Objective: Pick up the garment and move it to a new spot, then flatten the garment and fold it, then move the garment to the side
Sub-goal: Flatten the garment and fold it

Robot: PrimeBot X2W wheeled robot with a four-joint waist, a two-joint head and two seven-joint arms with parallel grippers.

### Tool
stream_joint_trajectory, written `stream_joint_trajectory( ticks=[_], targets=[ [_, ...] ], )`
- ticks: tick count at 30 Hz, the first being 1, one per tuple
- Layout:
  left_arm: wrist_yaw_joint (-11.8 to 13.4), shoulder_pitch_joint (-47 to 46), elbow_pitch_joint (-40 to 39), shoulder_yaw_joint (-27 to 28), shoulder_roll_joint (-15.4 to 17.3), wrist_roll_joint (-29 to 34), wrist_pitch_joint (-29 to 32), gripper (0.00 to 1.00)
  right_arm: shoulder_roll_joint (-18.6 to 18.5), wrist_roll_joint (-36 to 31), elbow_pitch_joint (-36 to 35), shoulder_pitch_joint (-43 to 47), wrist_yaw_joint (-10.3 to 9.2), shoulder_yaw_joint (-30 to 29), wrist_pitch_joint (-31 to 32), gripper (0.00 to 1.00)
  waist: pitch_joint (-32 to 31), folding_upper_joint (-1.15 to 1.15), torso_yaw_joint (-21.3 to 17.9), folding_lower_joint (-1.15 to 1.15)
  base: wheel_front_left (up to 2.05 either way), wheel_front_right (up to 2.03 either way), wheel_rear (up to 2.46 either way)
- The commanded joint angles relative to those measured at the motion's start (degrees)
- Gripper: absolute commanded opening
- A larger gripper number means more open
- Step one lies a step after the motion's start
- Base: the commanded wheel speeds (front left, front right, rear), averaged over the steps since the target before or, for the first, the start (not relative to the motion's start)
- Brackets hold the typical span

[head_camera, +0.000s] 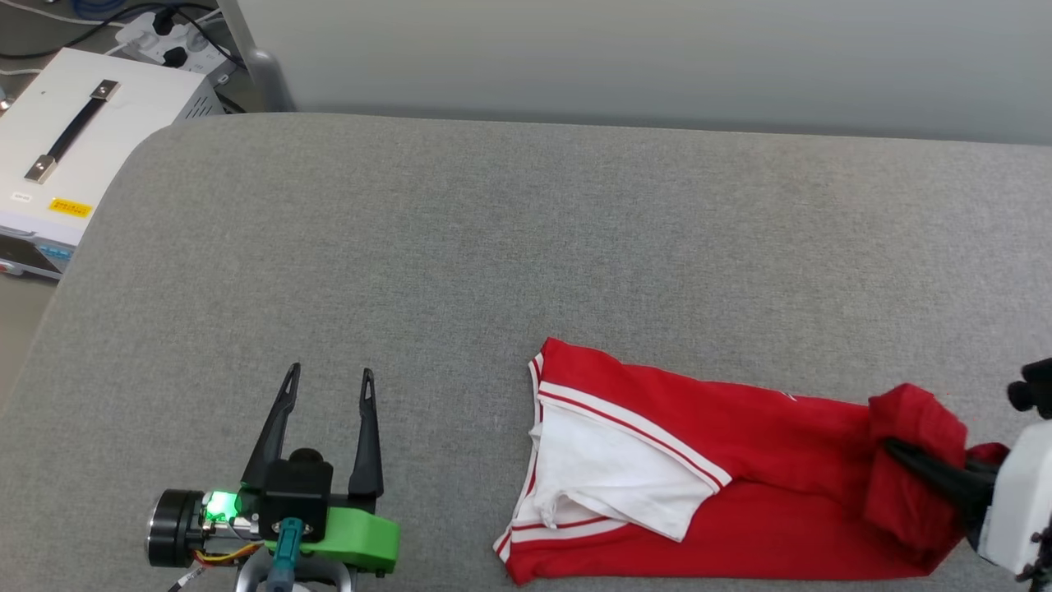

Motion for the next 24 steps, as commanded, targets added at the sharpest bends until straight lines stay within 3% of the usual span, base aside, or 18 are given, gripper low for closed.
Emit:
stream_joint_trajectory(
  ticks=[1,12,18,24],
  targets=[
    [-0.2,0.2,-0.3,0.2,-0.4,0.6,-0.3,1.00,1.2,-0.4,-1.2,-1.7,-0.04,0.6,1.2,0.00,0.5,0.00,0.1,0.00,0.00,0.00,0.00],
    [-0.8,-1.6,-0.4,0.3,-1.5,1.5,-0.3,1.00,14.0,-6.0,-1.2,-13.3,-0.04,8.2,9.8,0.00,3.1,0.00,1.7,0.00,0.00,0.00,0.00],
    [-0.8,-2.5,-0.4,0.3,-2.1,1.8,-0.3,1.00,21.4,-9.6,3.8,-19.5,-0.04,13.2,11.1,0.00,4.3,0.00,2.6,0.00,0.00,0.00,0.00],
    [-0.8,-3.4,-0.3,0.2,-2.6,2.0,-0.3,1.00,27.2,-14.2,13.0,-24.0,-0.04,18.3,9.8,0.00,5.2,0.00,3.5,0.00,0.00,0.00,0.00]
  ],
)
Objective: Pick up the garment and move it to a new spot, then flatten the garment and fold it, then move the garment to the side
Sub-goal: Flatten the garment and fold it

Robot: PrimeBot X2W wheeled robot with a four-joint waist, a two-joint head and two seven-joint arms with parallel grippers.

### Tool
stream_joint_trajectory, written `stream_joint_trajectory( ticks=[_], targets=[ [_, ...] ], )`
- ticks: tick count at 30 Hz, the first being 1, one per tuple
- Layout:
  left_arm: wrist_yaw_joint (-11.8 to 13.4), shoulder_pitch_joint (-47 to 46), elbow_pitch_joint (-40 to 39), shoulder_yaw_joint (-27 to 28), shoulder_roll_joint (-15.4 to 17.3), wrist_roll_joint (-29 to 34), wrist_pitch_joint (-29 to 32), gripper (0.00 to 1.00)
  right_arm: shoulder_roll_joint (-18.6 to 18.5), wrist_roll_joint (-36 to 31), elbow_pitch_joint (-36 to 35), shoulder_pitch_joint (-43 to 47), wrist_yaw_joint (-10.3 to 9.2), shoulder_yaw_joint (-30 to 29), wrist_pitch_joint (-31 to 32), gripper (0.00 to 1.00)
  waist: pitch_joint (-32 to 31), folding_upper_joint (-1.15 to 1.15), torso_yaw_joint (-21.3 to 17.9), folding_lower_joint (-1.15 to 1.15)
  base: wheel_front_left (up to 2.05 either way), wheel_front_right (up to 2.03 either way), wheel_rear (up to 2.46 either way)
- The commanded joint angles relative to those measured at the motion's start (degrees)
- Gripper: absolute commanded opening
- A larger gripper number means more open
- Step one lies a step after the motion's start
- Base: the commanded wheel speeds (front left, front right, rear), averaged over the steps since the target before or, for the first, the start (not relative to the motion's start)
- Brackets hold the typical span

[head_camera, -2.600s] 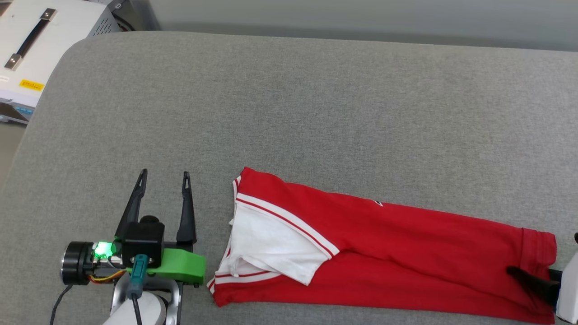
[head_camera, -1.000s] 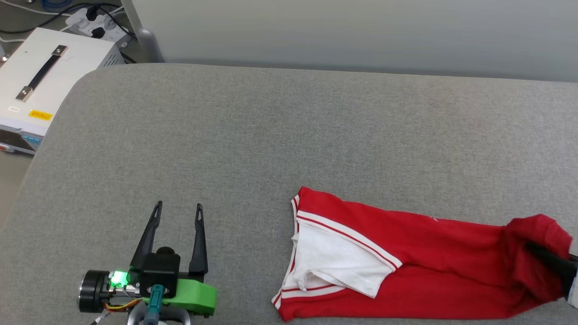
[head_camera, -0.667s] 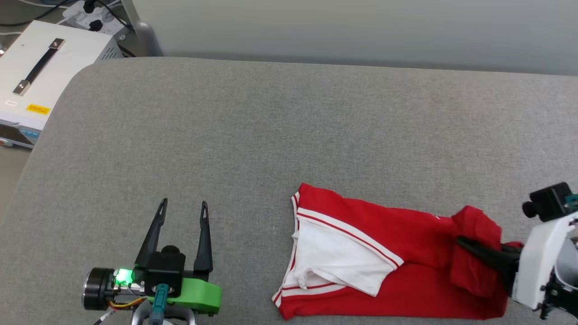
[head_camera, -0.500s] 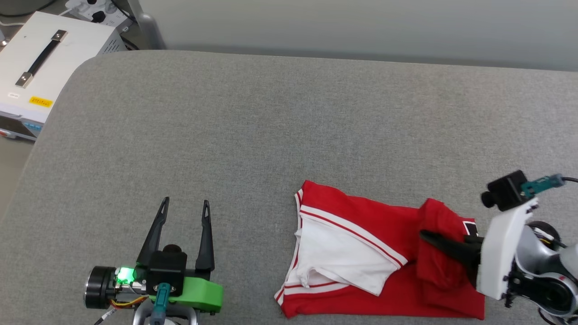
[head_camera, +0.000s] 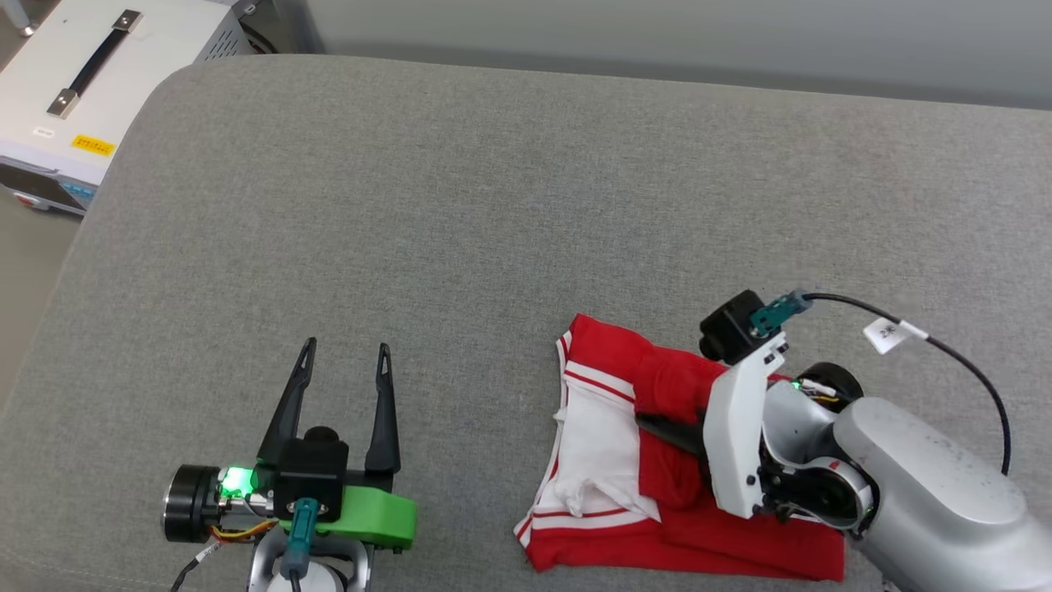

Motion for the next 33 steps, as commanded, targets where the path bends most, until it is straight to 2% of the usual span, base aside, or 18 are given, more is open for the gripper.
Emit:
stream_joint_trajectory(
  ticks=[1,5,8,9,10,11,16,20,22,23,24,25,26,30,33],
  targets=[
    [-0.1,-1.2,-0.1,0.0,-0.4,0.6,-0.3,1.00,0.9,-0.8,2.7,-0.8,-0.03,1.3,-0.5,0.00,0.4,0.00,0.4,0.00,0.00,0.00,0.00],
    [0.0,-1.5,-0.1,-0.1,-0.7,0.7,-0.3,1.00,2.6,-2.8,9.0,-1.3,-0.03,4.9,-1.4,0.00,0.6,0.00,0.7,0.00,0.00,0.00,0.00],
    [0.1,-1.5,0.0,0.1,-0.8,0.6,-0.3,1.00,3.1,-2.5,10.7,-1.2,-0.03,6.6,-3.3,0.00,0.4,0.00,0.5,0.00,0.00,0.00,0.00],
    [0.2,-1.5,0.1,0.1,-0.8,0.6,-0.3,1.00,3.1,-2.4,10.7,-1.3,-0.03,6.7,-4.6,0.48,0.3,0.00,0.3,0.00,0.00,0.00,0.00],
    [0.2,-1.4,0.1,0.2,-0.8,0.6,-0.3,1.00,3.0,-2.2,10.5,-1.3,-0.03,6.7,-5.8,1.00,0.1,0.00,0.2,0.00,0.00,0.00,0.00],
    [0.1,-1.0,0.3,0.4,-0.7,0.4,-0.3,1.00,1.6,-2.6,8.4,-1.3,-0.03,6.3,-10.9,1.00,-0.6,0.00,-0.3,0.00,0.00,0.00,0.00],
    [0.1,-0.2,0.3,1.1,-0.4,0.3,-0.3,1.00,-2.1,-4.0,2.3,0.1,-0.03,3.0,-20.1,1.00,-2.1,0.00,-1.4,0.00,0.00,0.00,0.00],
    [0.1,0.7,0.0,1.5,-0.3,0.2,-0.3,1.00,-4.6,-7.3,-0.4,2.3,-0.03,-3.7,-27.3,1.00,-3.3,0.00,-2.5,0.00,0.00,0.00,0.00],
    [0.2,1.2,-0.3,1.7,-0.2,0.2,-0.3,1.00,-5.1,-10.7,-0.4,4.1,-0.03,-9.1,-31.5,1.00,-3.9,0.00,-3.2,0.00,0.00,0.00,0.00],
    [0.1,1.9,-0.5,1.9,-0.2,0.2,-0.3,1.00,-4.3,-17.0,0.2,7.0,-0.03,-16.5,-36.1,1.00,-4.6,0.00,-3.9,0.00,0.00,0.00,0.00],
    [0.1,2.1,-0.6,2.0,-0.1,0.1,-0.3,1.00,-3.6,-19.3,0.3,8.4,-0.03,-19.6,-37.7,1.00,-4.9,0.00,-4.1,0.00,0.00,0.00,0.00],
    [0.1,2.6,-0.8,2.3,-0.2,0.0,-0.3,1.00,-1.2,-26.1,0.0,12.2,-0.03,-27.8,-40.5,1.00,-5.4,0.00,-4.8,0.00,0.00,0.00,0.00],
    [0.0,2.8,-1.0,2.3,-0.2,0.0,-0.3,1.00,0.0,-28.8,-0.3,13.7,-0.03,-31.2,-41.3,1.00,-5.6,0.00,-5.0,0.00,0.00,0.00,0.00],
    [-0.2,3.4,-1.6,2.5,-0.3,-0.2,-0.3,1.00,5.1,-37.7,-3.2,19.5,-0.03,-41.2,-42.8,1.00,-6.5,0.00,-5.7,0.00,0.00,0.00,0.00],
    [-0.2,4.1,-2.0,2.9,-0.3,-0.3,-0.3,1.00,8.8,-42.3,-6.4,23.9,-0.03,-46.1,-43.2,1.00,-7.2,0.00,-5.9,0.00,0.00,0.00,0.00]
  ],
)
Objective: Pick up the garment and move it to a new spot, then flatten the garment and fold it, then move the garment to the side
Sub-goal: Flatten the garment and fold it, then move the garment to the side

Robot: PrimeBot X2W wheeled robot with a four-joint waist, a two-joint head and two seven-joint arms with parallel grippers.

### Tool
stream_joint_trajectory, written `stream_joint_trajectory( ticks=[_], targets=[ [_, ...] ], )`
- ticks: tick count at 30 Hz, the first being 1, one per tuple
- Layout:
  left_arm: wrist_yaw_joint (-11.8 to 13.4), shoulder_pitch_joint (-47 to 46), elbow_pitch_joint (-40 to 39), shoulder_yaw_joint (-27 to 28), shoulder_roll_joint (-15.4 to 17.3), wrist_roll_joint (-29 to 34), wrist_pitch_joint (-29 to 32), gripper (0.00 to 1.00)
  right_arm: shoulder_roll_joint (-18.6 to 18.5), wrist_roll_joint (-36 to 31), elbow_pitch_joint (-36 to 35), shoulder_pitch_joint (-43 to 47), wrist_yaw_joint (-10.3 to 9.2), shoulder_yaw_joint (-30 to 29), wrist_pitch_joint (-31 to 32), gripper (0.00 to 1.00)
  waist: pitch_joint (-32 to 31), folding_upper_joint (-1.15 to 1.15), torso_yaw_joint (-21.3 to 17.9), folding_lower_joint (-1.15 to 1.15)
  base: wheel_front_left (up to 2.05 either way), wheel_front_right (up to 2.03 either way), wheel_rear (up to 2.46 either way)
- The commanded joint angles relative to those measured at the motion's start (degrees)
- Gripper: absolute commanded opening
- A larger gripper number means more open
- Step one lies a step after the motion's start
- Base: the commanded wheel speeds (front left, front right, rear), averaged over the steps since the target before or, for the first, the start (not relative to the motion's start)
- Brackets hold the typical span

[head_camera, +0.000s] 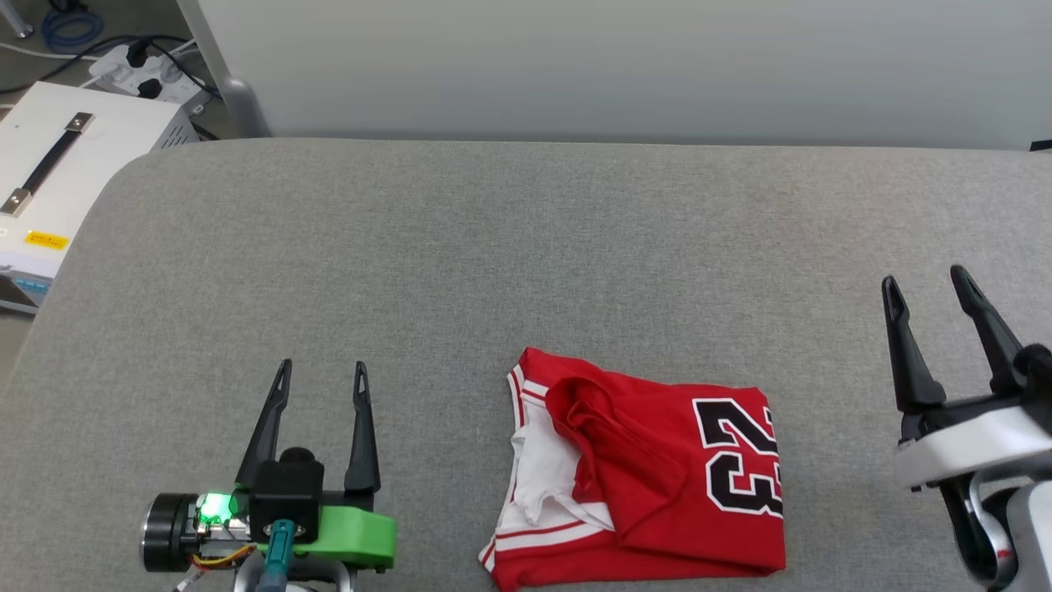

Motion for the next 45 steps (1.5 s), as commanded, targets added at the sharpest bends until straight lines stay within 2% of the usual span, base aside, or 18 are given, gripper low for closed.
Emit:
stream_joint_trajectory(
  ticks=[1,6,10,21,36,40,45],
  targets=[
    [-0.2,1.3,-0.3,0.4,0.1,-0.2,-0.3,1.00,1.5,-1.8,-1.5,2.4,-0.04,-1.5,-0.4,1.00,-0.8,0.00,-0.4,0.00,0.00,0.00,0.00],
    [-0.4,2.8,-0.8,1.0,0.2,-0.3,-0.3,1.00,6.3,-4.8,-7.1,8.7,-0.04,-4.8,-0.5,1.00,-1.8,0.00,-0.6,0.00,0.00,0.00,0.00],
    [-0.9,3.9,-1.2,1.4,0.1,-0.8,-0.3,1.00,8.7,-6.2,-9.2,13.1,-0.04,-4.7,-0.5,1.00,-2.4,0.00,-0.6,0.00,0.00,0.00,0.00],
    [-3.3,5.5,-0.5,2.1,-1.3,-1.6,-0.3,1.00,11.4,-6.8,-9.6,18.0,-0.04,-4.3,-0.5,1.00,-2.9,0.00,-0.1,0.00,0.00,0.00,0.00],
    [-4.6,5.1,0.1,3.0,-1.9,-0.6,-0.3,1.00,10.7,-8.3,-10.9,16.6,-0.04,-4.9,-0.5,1.00,-2.4,0.00,-0.3,0.00,0.00,0.00,0.00],
    [-4.8,4.7,0.1,3.1,-2.0,-0.5,-0.3,1.00,8.4,-7.5,-12.2,13.6,-0.04,-5.8,-0.5,1.00,-2.1,0.00,-0.4,0.00,0.00,0.00,0.00],
    [-5.3,3.7,0.3,2.9,-2.3,-0.2,-0.3,1.00,3.4,-2.5,-12.7,9.2,-0.04,-4.3,0.9,1.00,-1.3,0.00,0.0,0.00,0.00,0.00,0.00]
  ],
)
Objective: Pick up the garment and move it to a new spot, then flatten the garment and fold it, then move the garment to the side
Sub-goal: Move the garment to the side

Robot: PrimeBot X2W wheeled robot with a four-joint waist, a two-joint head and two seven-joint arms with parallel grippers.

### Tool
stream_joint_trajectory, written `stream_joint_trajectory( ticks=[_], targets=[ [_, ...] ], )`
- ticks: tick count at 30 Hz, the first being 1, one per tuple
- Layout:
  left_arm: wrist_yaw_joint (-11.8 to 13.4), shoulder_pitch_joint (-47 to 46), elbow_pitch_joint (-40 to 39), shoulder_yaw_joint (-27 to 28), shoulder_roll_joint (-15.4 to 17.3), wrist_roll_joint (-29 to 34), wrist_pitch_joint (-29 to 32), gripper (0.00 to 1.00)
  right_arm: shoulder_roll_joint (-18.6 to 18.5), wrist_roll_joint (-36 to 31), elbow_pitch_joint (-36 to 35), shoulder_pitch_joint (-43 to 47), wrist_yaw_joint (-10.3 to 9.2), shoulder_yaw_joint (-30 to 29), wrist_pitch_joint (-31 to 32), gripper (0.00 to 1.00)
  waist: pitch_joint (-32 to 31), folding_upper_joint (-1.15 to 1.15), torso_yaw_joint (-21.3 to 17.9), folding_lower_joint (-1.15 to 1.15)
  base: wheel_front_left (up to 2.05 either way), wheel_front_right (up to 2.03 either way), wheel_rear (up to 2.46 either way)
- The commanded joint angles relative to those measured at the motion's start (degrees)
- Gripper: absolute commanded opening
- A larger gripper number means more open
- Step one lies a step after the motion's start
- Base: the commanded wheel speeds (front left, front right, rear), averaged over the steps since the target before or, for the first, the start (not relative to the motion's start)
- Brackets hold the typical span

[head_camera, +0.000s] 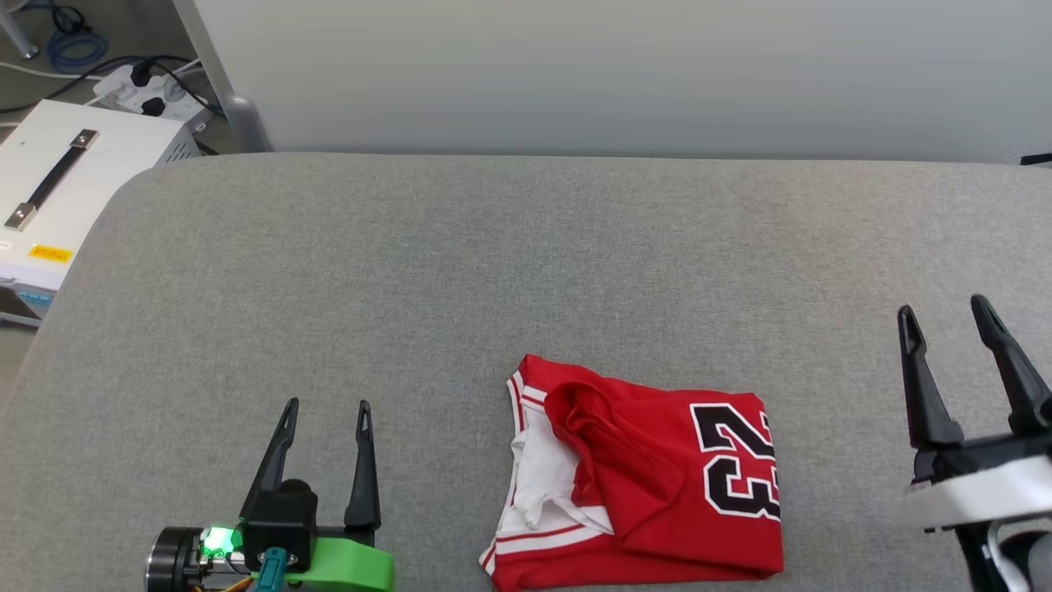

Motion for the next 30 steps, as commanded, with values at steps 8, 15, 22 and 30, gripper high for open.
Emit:
stream_joint_trajectory(
  ticks=[8,15,22,30],
  targets=[
    [-0.8,-2.5,0.4,-0.4,-0.9,0.7,-0.3,1.00,-15.2,20.0,0.4,-5.2,-0.04,11.2,23.2,1.00,1.9,0.00,1.4,0.00,0.00,0.00,0.00],
    [-0.7,-4.0,-0.1,-0.4,-1.6,0.8,-0.3,1.00,-21.5,37.0,2.8,-5.5,-0.04,18.2,39.3,1.00,3.8,0.00,2.7,0.00,0.00,0.00,0.00],
    [-0.8,-5.8,-0.6,-0.9,-2.3,1.1,-0.3,1.00,-21.0,43.5,8.5,-8.1,-0.04,23.2,42.6,1.00,6.4,0.00,4.6,0.00,0.00,0.00,0.00],
    [-0.8,-7.3,-0.4,-1.3,-2.7,1.4,-0.3,1.00,-18.4,45.0,17.9,-12.7,-0.04,31.0,40.3,1.00,9.1,0.00,6.5,0.00,0.00,0.00,0.00]
  ],
)
